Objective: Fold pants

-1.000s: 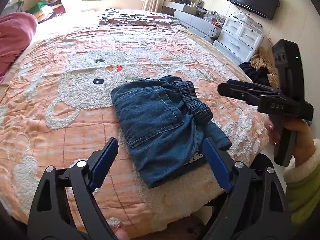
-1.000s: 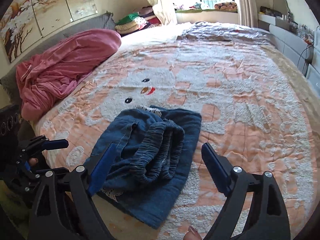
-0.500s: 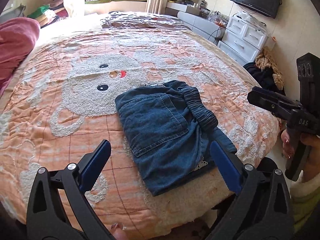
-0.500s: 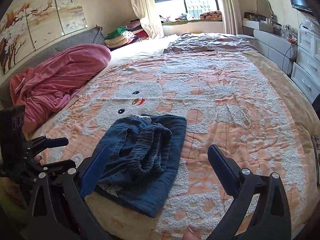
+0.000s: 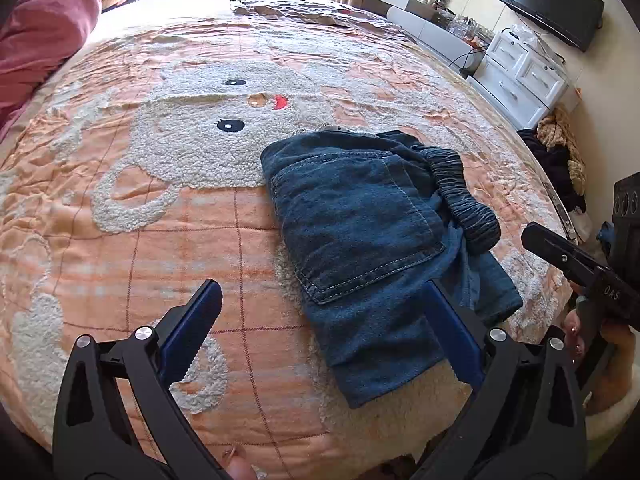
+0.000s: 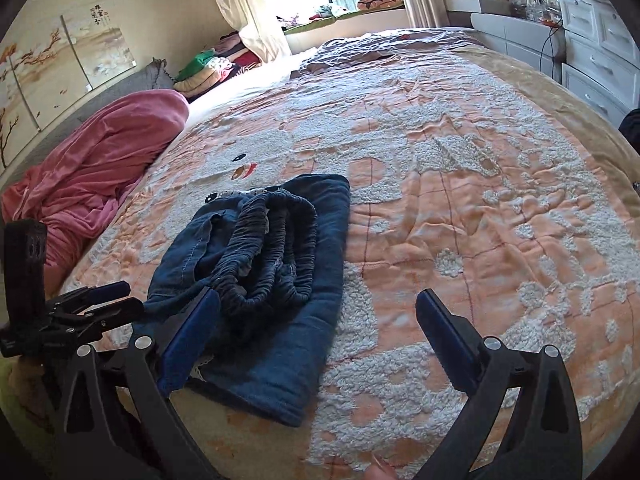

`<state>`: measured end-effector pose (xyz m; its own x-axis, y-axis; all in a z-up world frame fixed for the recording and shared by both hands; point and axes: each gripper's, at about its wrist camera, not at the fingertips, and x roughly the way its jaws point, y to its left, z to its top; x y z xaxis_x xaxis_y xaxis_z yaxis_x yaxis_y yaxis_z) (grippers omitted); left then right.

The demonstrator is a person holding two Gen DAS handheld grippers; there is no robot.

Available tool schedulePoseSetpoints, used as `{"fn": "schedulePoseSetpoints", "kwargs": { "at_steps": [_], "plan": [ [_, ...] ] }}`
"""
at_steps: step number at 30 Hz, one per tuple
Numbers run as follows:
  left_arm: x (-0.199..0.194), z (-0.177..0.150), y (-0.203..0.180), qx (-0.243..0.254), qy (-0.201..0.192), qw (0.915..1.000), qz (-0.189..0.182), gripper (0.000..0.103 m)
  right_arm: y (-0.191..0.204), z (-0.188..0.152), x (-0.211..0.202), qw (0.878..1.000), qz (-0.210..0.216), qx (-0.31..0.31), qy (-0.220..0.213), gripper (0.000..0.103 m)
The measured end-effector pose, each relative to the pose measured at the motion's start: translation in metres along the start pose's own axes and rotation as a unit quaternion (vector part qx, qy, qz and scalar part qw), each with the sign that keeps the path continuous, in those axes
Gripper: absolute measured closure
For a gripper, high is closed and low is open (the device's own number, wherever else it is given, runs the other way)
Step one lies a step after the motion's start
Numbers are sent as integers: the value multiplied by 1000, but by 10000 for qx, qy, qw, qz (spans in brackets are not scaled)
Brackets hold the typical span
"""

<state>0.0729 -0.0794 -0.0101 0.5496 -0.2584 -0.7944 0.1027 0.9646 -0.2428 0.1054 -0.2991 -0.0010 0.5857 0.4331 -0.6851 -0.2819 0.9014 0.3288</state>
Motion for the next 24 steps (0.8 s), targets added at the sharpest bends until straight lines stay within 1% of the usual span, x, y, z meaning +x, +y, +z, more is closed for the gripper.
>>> {"fn": "schedulePoseSetpoints", "kwargs": {
  "at_steps": [4,9,15,19,24],
  "plan": [
    [5,-3,2,-56,74,10000,-6,10,-3,-10,4,9995,159,257,7,5],
    [5,-2,1,-31,51,10000,-8,10,1,-12,5,9996,196,215,21,5],
    [7,3,-5,40,44,10000,-28,10,3,-3,7,9993,293,248,29,5],
    [10,5,-11,117,49,9999,-25,10,7,8,10,9995,261,168,6,5],
    [19,9,-17,236,93,9997,-9,10,8,21,18,9993,314,222,39,5]
  ]
}}
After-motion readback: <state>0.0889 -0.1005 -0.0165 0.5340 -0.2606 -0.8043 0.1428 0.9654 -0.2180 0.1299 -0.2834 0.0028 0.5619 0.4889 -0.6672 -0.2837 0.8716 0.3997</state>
